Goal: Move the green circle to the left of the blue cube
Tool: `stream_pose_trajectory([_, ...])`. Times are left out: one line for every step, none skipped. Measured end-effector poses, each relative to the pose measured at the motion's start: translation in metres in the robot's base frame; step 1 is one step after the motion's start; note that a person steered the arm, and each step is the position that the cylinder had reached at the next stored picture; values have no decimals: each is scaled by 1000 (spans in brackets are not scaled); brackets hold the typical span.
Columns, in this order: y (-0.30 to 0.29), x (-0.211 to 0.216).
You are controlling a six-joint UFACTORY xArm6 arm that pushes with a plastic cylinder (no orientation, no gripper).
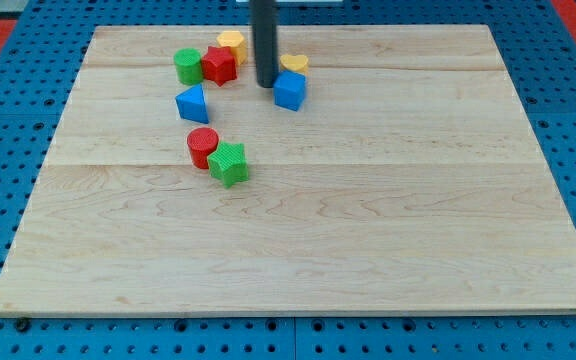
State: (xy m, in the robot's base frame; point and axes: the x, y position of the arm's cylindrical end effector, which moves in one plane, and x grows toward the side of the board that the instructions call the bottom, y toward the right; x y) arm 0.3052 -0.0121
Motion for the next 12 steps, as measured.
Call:
stream_pose_trajectory([23,-12])
stream_pose_trajectory([55,-39])
stream_pose_trajectory([45,-35])
stream_pose_trajectory([-15,-14])
stream_pose_trajectory([-73,-16])
stream_pose_trajectory([-126,-37])
stream_pose_trajectory([-128,-41])
stream_pose_trajectory([-128,-51])
stream_pose_trajectory([-128,-40])
stream_pose_trajectory([-157,-31])
stream_pose_trajectory([-193,-1])
stream_pose_trajectory([-218,23])
